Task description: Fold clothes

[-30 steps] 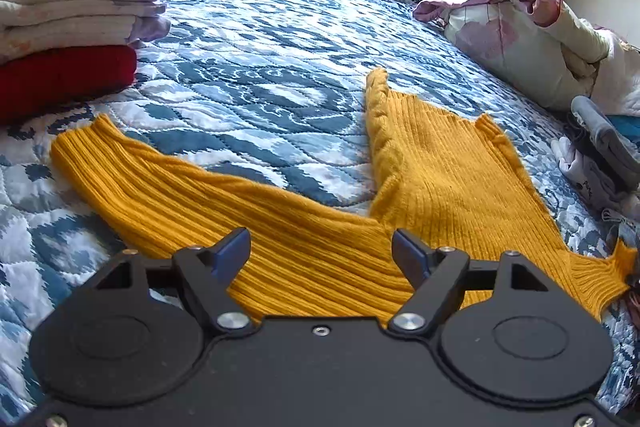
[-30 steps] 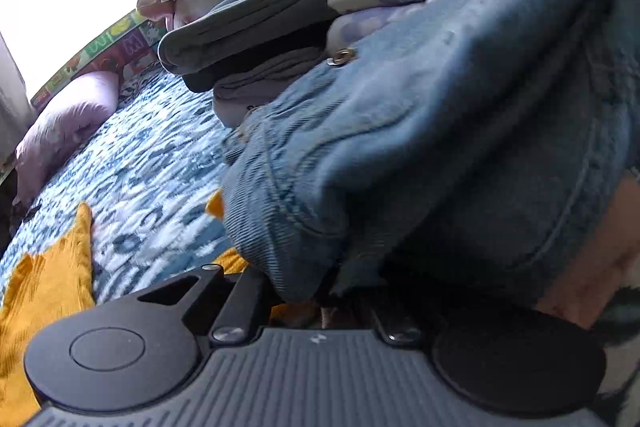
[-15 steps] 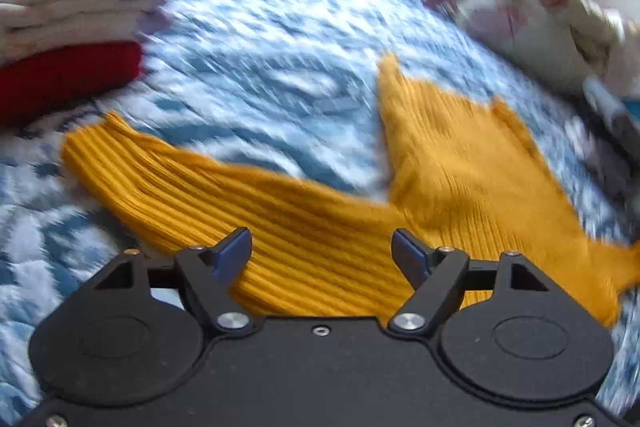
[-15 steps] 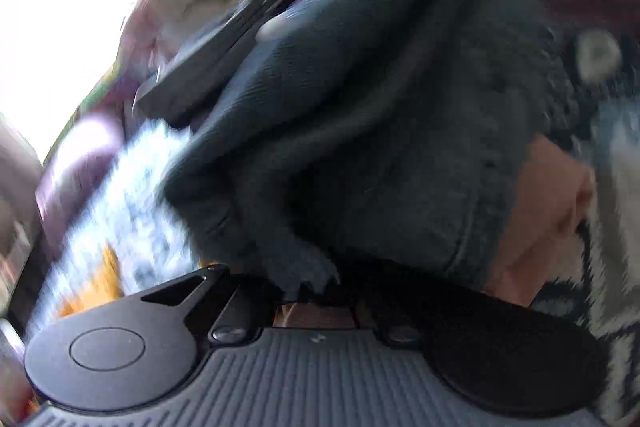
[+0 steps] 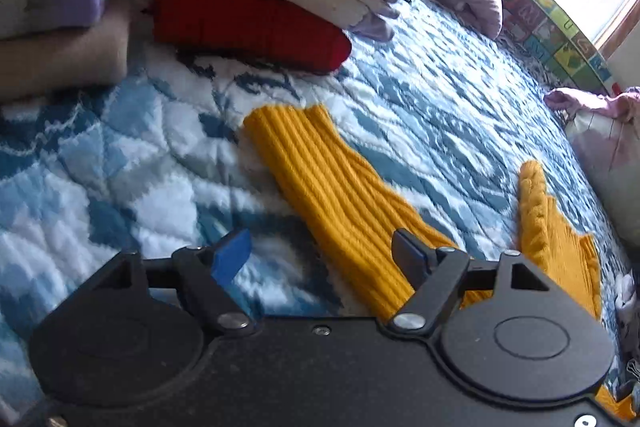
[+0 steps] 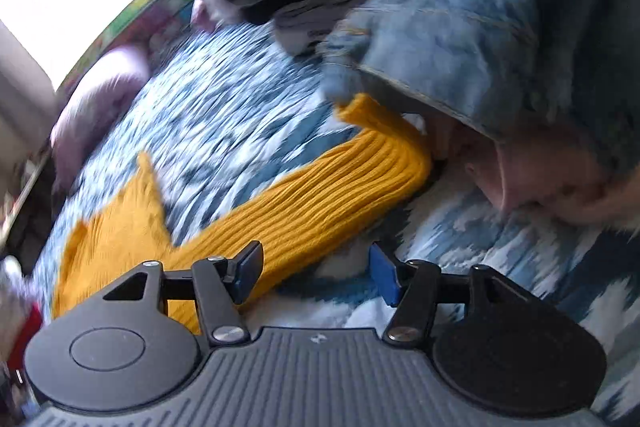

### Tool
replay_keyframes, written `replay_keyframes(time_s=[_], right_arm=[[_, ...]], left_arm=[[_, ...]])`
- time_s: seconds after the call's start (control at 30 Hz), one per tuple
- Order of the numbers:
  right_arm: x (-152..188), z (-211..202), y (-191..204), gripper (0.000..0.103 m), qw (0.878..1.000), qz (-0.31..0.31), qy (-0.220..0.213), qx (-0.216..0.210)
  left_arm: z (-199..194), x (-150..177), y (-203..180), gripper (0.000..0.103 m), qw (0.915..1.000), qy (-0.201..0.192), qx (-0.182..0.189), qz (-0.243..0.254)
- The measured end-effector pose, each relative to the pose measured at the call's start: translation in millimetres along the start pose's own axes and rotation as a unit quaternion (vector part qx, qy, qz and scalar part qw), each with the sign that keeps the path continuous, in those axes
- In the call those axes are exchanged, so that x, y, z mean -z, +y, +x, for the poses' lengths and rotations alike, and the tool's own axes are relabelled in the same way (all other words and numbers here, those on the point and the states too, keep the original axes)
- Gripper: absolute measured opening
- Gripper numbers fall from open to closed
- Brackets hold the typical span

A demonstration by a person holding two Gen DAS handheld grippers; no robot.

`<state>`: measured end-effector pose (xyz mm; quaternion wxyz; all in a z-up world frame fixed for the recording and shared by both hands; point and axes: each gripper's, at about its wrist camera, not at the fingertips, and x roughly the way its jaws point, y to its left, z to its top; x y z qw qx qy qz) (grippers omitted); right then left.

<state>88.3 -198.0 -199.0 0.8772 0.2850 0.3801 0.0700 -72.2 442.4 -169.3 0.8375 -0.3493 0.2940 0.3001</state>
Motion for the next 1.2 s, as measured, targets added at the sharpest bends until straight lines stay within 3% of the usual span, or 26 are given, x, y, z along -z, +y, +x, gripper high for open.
replay_keyframes(time_s=[0.1, 0.13, 0.2, 0.23, 0.27, 0.33, 0.5, 0.67, 0.83, 0.9, 0.97, 1.0, 1.03, 1.1, 1.2], right_arm=[[0, 4, -7, 0.059, 0.998, 0.045, -0.037, 0.003], [-2, 9, -11, 0.058, 0.997, 0.060, -0.050, 0.004], [-3, 13, -19, 0.051, 0.994, 0.085, -0.072, 0.008], [-3, 15, -22, 0.038, 0.992, 0.094, -0.080, 0.015], [-2, 21, -23, 0.023, 0.991, 0.099, -0.086, 0.026], [-2, 27, -25, 0.016, 0.990, 0.108, -0.091, 0.030], [1, 33, -20, 0.018, 0.992, 0.095, -0.079, 0.014], [3, 30, -23, 0.031, 0.992, 0.099, -0.072, -0.015], [-4, 26, -31, 0.032, 0.990, 0.104, -0.092, 0.002], [-8, 28, -34, 0.025, 0.991, 0.092, -0.094, 0.014], [-13, 29, -33, 0.015, 0.993, 0.063, -0.092, 0.037], [-14, 27, -29, 0.015, 0.993, 0.038, -0.092, 0.056], [-15, 24, -24, 0.017, 0.993, 0.010, -0.094, 0.076], [-14, 15, -13, 0.022, 0.990, -0.026, -0.095, 0.103], [-4, -3, 8, 0.038, 0.986, -0.064, -0.111, 0.105]], left_arm=[[12, -4, -2, 0.073, 0.9998, -0.021, -0.002, -0.002], [14, -4, -5, 0.046, 0.9995, -0.029, -0.009, 0.005], [18, -3, -7, 0.011, 0.9991, -0.036, -0.014, 0.018], [17, -4, -3, 0.007, 0.9992, -0.038, -0.008, 0.008], [13, -5, 1, 0.007, 0.9991, -0.043, -0.007, -0.003], [3, -10, 13, 0.007, 0.9977, -0.060, -0.021, -0.023], [-10, -19, 37, 0.007, 0.9943, -0.080, -0.035, -0.061], [-18, -25, 52, 0.006, 0.9909, -0.095, -0.046, -0.084], [-24, -30, 65, 0.006, 0.9877, -0.104, -0.056, -0.102], [-15, -29, 58, 0.006, 0.9932, -0.071, -0.056, -0.073], [-14, -27, 48, 0.010, 0.9937, -0.065, -0.081, -0.042], [-18, -26, 42, 0.021, 0.9922, -0.073, -0.098, -0.024], [-23, -25, 37, 0.033, 0.9905, -0.083, -0.110, -0.009], [-36, -20, 26, 0.047, 0.9877, -0.104, -0.115, 0.019], [-52, -13, 13, 0.047, 0.9836, -0.127, -0.117, 0.052]])
